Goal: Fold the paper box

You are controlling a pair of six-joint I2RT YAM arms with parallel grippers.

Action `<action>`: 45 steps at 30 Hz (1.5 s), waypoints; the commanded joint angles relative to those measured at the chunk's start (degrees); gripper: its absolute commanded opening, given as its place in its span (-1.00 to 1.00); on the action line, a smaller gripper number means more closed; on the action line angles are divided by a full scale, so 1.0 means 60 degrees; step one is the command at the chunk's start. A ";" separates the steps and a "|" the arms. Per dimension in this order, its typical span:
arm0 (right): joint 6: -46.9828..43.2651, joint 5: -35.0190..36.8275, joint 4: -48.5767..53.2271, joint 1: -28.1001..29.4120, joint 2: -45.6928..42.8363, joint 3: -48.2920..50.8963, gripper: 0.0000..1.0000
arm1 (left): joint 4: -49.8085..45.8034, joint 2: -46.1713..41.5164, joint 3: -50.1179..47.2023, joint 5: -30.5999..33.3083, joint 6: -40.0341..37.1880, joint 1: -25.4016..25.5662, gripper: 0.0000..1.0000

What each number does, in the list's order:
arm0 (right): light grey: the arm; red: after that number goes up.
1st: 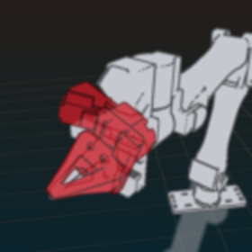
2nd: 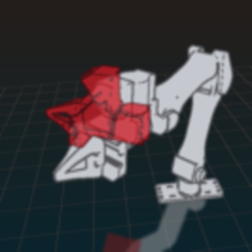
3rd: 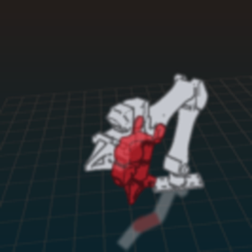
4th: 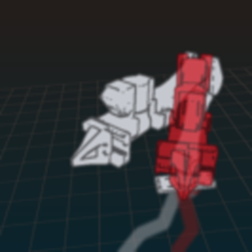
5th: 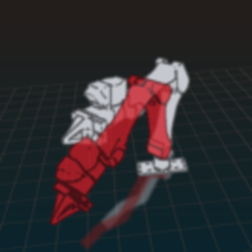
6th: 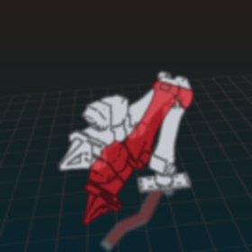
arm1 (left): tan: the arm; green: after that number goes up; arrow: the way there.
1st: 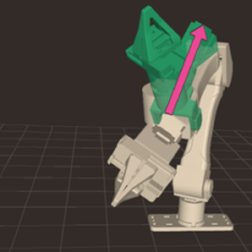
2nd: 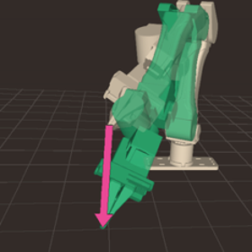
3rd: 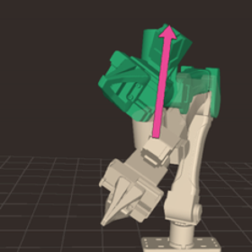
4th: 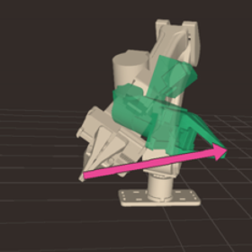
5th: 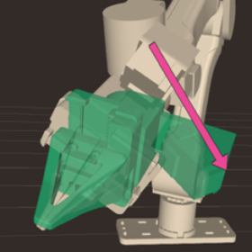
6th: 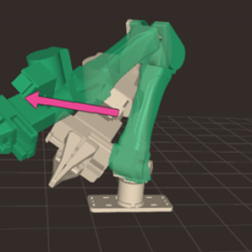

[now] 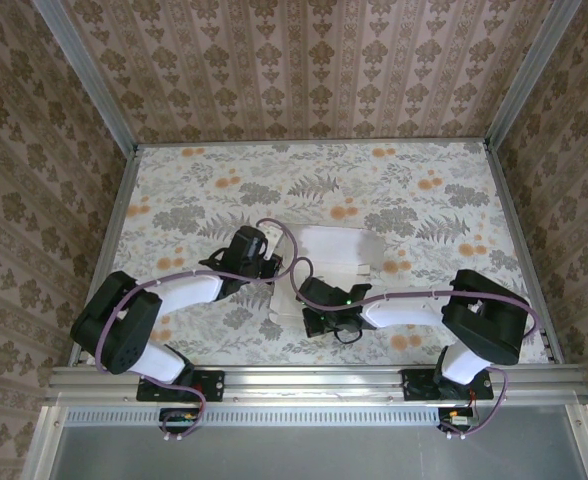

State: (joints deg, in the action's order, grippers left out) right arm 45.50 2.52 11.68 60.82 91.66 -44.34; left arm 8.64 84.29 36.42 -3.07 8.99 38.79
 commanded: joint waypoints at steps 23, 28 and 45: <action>0.0209 -0.0279 -0.0312 0.0216 0.0383 -0.0154 -0.93 | 0.0374 0.0306 -0.0735 -0.0342 0.0633 0.0112 -0.95; 0.0189 -0.0395 -0.0407 0.0185 0.0246 -0.0154 -0.93 | 0.0445 0.0307 -0.0912 -0.0064 0.0415 0.0252 -0.95; -0.1308 -0.1532 0.0829 -0.1528 -0.3088 -0.0817 -0.90 | 0.1045 0.0237 -0.1295 0.0481 0.0098 0.0739 -0.95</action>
State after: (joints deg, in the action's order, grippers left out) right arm 41.71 -3.66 12.19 54.13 78.02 -47.53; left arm 19.55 84.64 30.41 -0.10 10.68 42.15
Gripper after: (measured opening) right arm 0.065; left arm 0.052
